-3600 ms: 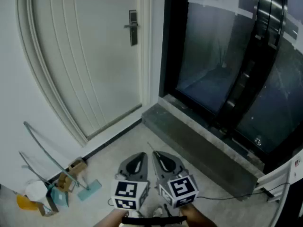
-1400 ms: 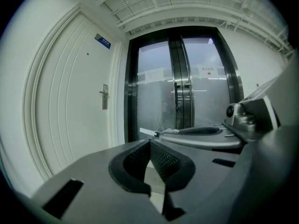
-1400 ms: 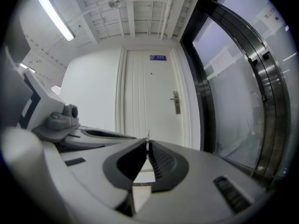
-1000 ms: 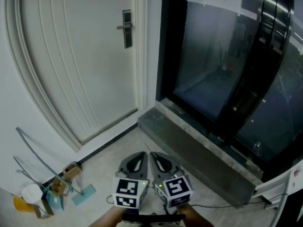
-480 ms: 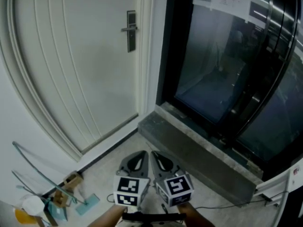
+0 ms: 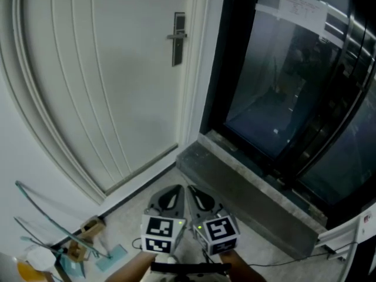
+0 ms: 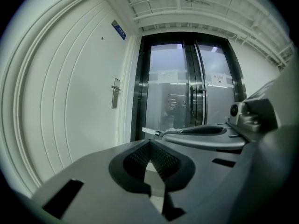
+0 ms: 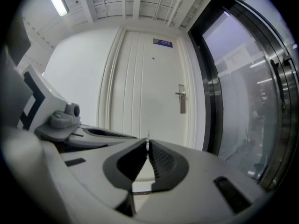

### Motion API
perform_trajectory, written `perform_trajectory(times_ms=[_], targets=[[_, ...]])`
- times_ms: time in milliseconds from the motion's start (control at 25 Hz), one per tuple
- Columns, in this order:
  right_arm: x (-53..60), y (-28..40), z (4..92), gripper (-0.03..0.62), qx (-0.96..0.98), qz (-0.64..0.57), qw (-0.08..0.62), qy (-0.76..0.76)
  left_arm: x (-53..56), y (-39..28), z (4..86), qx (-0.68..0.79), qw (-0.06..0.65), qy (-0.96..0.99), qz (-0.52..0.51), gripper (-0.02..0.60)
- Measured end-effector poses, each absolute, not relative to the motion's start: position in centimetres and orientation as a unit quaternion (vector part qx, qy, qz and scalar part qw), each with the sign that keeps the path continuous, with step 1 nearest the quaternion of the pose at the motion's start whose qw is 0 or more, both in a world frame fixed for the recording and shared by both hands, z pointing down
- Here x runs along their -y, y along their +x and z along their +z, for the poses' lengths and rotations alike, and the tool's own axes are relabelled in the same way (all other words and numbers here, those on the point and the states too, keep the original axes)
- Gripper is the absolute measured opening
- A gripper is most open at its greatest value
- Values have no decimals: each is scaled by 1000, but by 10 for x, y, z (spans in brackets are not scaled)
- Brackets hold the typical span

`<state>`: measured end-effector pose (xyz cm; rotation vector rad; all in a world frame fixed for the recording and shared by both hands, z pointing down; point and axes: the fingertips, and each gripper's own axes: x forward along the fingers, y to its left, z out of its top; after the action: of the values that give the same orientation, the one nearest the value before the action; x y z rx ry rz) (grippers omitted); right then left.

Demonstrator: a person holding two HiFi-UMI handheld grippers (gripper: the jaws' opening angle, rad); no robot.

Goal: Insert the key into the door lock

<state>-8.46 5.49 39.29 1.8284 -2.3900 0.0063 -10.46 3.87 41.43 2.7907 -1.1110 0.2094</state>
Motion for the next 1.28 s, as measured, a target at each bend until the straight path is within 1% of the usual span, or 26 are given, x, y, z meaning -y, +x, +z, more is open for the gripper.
perform_trajectory(times_ms=[120, 240, 360, 640, 920, 1280], targets=[[-45, -92, 397, 20, 793, 20, 77, 604, -28, -110, 417, 369, 67, 924, 70, 3], [-32, -93, 397, 20, 795, 4, 68, 603, -18, -112, 418, 370, 66, 924, 72, 3], [-25, -96, 397, 20, 795, 33, 79, 601, -8, -112, 419, 373, 66, 923, 74, 3], [2, -82, 404, 21, 798, 43, 75, 597, 18, -98, 423, 379, 60, 920, 81, 3], [50, -45, 408, 20, 806, 14, 65, 588, 64, -66, 425, 394, 58, 913, 88, 3], [106, 16, 401, 20, 813, 40, 75, 577, 121, -2, 419, 403, 56, 908, 96, 3]])
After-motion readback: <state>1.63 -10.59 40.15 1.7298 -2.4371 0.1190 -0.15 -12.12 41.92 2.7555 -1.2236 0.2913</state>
